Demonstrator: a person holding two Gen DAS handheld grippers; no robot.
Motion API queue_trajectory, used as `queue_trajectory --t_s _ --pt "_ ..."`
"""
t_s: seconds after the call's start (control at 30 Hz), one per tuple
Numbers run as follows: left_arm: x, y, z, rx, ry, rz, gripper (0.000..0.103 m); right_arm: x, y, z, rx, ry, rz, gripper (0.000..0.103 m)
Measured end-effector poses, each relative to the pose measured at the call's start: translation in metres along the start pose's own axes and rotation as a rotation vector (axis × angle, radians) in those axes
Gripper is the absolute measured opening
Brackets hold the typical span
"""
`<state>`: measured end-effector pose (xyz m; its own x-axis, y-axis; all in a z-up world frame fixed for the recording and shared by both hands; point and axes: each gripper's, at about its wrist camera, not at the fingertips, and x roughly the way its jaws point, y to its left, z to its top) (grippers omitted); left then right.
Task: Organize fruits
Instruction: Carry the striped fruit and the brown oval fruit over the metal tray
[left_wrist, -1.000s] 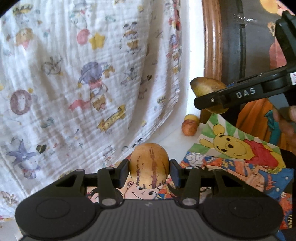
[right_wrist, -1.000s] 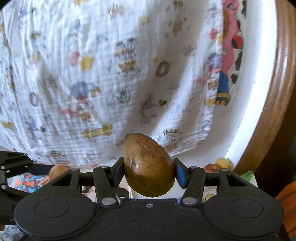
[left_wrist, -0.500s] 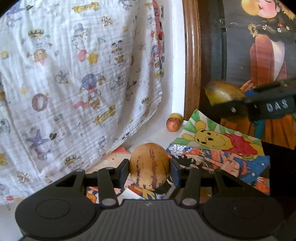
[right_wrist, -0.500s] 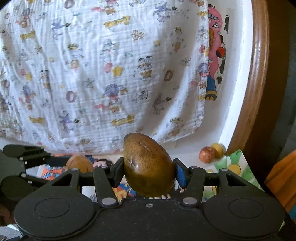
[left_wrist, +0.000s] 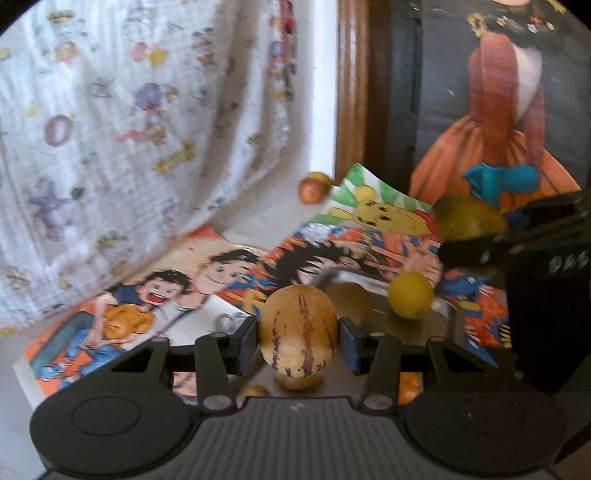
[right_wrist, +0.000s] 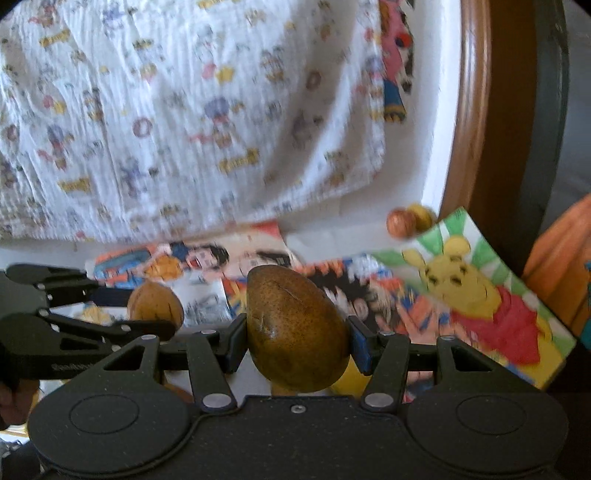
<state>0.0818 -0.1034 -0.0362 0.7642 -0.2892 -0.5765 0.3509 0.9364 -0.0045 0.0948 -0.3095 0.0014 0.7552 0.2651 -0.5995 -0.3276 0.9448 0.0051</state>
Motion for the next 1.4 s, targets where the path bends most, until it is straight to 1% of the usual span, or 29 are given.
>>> queue_trajectory --t_s 0.1,0.27,0.43,0.67,0.93,1.17,1.4 --pt "0.010 -0.007 -0.003 -0.001 0.018 -0.050 0.051 0.009 -0.008 -0.017 0.031 0.031 -0.013 0.057" --pt "0.031 -0.023 -0.006 0.027 0.063 -0.077 0.051 0.026 -0.025 -0.036 0.069 0.079 -0.035 0.057" --pt "0.054 -0.035 -0.008 0.043 0.112 -0.095 0.051 0.041 -0.034 -0.047 0.077 0.120 -0.034 0.057" --pt "0.070 -0.037 -0.015 0.050 0.164 -0.085 0.051 0.063 -0.033 -0.055 0.057 0.165 -0.017 0.057" --pt "0.069 -0.036 -0.018 0.056 0.161 -0.090 0.051 0.081 -0.030 -0.061 0.034 0.206 -0.005 0.057" --pt "0.069 -0.030 -0.018 0.021 0.160 -0.116 0.052 0.084 -0.029 -0.061 0.021 0.212 -0.002 0.057" --pt "0.062 -0.028 -0.016 0.026 0.136 -0.106 0.052 0.084 -0.029 -0.061 0.022 0.212 -0.003 0.057"
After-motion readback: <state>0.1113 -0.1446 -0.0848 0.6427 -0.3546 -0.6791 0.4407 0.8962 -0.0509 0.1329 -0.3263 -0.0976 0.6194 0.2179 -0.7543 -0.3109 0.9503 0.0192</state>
